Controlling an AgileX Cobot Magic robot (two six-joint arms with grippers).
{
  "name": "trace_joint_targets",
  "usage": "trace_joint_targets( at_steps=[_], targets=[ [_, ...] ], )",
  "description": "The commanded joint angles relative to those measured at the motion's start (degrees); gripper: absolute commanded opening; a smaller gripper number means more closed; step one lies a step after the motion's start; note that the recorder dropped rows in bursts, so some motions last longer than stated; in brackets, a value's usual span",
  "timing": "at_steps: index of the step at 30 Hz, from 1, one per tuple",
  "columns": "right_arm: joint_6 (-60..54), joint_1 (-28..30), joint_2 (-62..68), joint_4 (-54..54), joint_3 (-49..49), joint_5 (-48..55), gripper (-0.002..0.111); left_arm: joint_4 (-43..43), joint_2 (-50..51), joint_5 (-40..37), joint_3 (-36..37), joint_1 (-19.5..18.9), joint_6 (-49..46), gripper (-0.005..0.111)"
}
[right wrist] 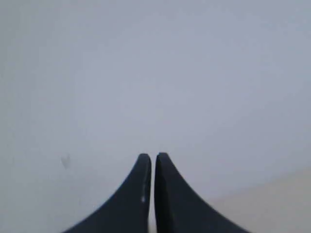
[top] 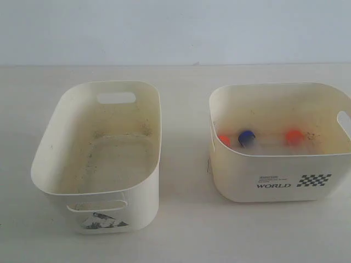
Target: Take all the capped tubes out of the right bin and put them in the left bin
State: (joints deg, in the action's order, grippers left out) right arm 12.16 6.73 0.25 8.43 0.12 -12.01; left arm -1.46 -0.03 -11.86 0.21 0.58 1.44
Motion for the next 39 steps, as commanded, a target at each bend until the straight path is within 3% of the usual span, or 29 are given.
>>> trace_joint_targets(
  at_steps=[1,4,7,9,13,15,23,26,29,32,37,39],
  targets=[
    [-3.1,0.1,0.0,0.2,-7.3,-5.6,0.003,0.4,0.0,0.3,-0.2,0.0,0.5,0.004],
    [-7.4,0.1,7.9,0.1,-18.4,13.3,0.003,0.4,0.0,0.3,-0.2,0.0,0.5,0.004],
    [-10.9,0.1,21.0,-0.1,-30.4,42.1,0.003,0.4,0.0,0.3,-0.2,0.0,0.5,0.004],
    [-11.3,0.1,26.8,-0.1,-33.6,51.4,0.003,0.4,0.0,0.3,-0.2,0.0,0.5,0.004],
    [-9.8,0.1,31.1,3.2,-34.4,51.4,0.003,0.4,0.0,0.3,-0.2,0.0,0.5,0.004],
    [-20.8,0.1,32.6,6.8,-36.1,53.0,0.003,0.4,0.0,0.3,-0.2,0.0,0.5,0.004],
    [-29.7,-0.1,50.5,18.5,-55.5,64.0,0.003,0.4,0.0,0.3,-0.2,0.0,0.5,0.004],
    [-27.5,-2.9,59.7,17.9,-62.2,69.7,0.003,0.4,0.0,0.3,-0.2,0.0,0.5,0.004],
    [-26.1,-7.1,67.8,17.3,-65.4,69.0,0.004,0.4,0.0,0.3,-0.2,0.0,0.5,0.004],
    [-22.2,-11.2,74.0,13.7,-66.2,66.4,0.014,0.4,0.0,0.3,-0.2,0.0,0.5,0.004],
    [-16.5,-16.0,82.3,9.5,-66.2,65.6,0.043,0.4,0.0,0.3,-0.2,0.0,0.5,0.004],
    [-15.7,-17.1,85.5,9.5,-66.2,65.2,0.045,0.4,0.0,0.3,-0.2,0.0,0.5,0.004]
  ],
)
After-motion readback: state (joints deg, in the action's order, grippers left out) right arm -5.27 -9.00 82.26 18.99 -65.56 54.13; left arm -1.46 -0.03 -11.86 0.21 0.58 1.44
